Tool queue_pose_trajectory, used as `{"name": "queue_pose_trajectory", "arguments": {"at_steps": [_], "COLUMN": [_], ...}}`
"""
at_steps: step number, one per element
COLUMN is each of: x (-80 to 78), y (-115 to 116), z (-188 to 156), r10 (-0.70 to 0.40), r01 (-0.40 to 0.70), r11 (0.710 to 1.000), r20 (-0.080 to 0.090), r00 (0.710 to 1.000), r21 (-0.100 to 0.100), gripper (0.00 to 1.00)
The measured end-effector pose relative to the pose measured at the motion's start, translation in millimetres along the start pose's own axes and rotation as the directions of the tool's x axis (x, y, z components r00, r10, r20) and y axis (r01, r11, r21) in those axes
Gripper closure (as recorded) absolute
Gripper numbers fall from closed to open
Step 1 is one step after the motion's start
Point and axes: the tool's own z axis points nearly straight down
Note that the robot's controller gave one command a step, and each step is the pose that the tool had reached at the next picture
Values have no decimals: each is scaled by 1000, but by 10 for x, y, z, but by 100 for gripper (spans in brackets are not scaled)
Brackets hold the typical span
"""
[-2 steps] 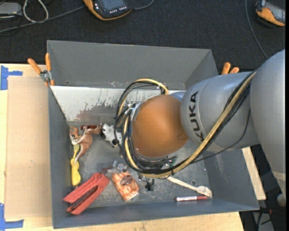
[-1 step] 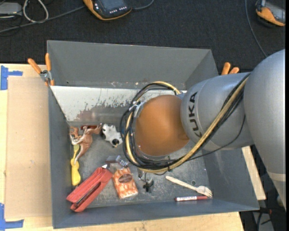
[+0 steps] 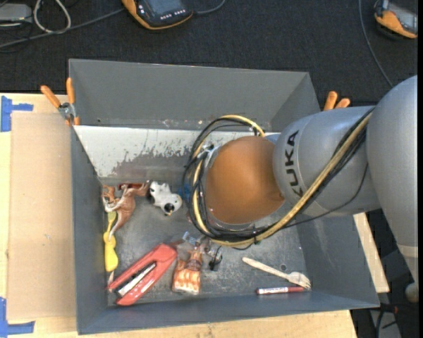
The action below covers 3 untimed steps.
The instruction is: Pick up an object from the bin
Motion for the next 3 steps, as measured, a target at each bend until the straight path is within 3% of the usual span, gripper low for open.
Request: {"name": "queue_pose_trajectory", "arguments": {"at_steps": [1,3], "x": [0,-15], "y": [0,-19], "z": [0,-1330], "r10": [1,-115], "r01": [-1,115], "r11": [1000,993], "r20": [0,-4], "r00": [1000,993], "r21": [0,-9], "gripper": [100,100]}}
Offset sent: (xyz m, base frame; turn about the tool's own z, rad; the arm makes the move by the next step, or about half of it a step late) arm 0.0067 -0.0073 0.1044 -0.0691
